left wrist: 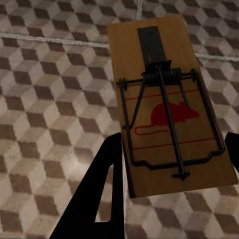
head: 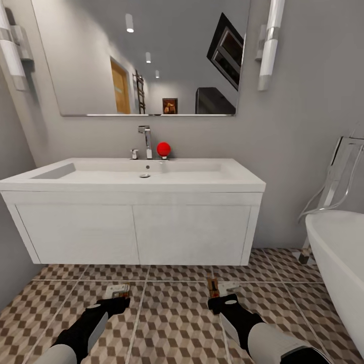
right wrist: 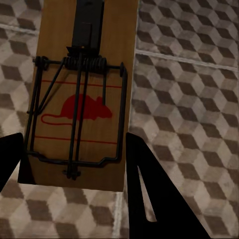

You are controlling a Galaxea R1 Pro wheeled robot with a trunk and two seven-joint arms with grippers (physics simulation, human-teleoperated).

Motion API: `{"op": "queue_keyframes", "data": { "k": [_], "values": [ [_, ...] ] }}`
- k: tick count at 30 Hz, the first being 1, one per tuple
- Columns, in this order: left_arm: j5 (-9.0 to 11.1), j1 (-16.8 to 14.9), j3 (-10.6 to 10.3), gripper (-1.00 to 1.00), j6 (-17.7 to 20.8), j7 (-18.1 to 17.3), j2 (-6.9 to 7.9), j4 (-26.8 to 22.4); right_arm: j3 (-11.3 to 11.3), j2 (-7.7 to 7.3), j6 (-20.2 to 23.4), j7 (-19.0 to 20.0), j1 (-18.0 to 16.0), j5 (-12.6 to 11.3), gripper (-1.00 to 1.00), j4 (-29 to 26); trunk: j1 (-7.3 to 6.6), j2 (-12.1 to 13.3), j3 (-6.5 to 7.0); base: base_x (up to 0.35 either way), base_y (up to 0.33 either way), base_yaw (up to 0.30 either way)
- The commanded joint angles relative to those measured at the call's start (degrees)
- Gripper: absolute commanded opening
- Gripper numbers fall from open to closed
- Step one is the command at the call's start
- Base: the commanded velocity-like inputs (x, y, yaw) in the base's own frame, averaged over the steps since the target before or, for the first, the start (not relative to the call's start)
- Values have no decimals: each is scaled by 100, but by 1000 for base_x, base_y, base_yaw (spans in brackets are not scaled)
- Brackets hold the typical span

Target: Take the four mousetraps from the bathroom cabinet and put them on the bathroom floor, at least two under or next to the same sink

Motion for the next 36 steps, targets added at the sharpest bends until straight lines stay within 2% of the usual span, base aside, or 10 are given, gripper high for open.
{"op": "queue_keyframes", "data": {
  "k": [1,8,20,27,33,36],
  "values": [
    [48,0,-7,-100,24,22,1,-15,49,8,119,-16,-1,-48,-100,-11,-1,-2,-6,0,0,0],
    [40,0,-19,-100,8,47,-5,1,47,8,210,-15,-1,-60,-100,-10,-1,-2,-6,32,0,0],
    [45,0,-18,-100,66,30,-7,28,38,16,235,-19,-1,-64,-100,-7,-1,-2,-6,265,0,0],
    [68,0,-18,-100,81,22,-27,191,40,31,267,-24,-1,-70,-100,149,-1,-2,-6,26,0,0],
    [65,0,-25,-100,80,21,-136,460,40,40,281,-17,-1,-73,-100,275,-1,-2,-6,1,0,0],
    [60,0,-20,-100,37,21,-144,529,41,36,276,-16,-1,-78,-100,290,-1,-2,-6,0,0,0]
  ]
}}
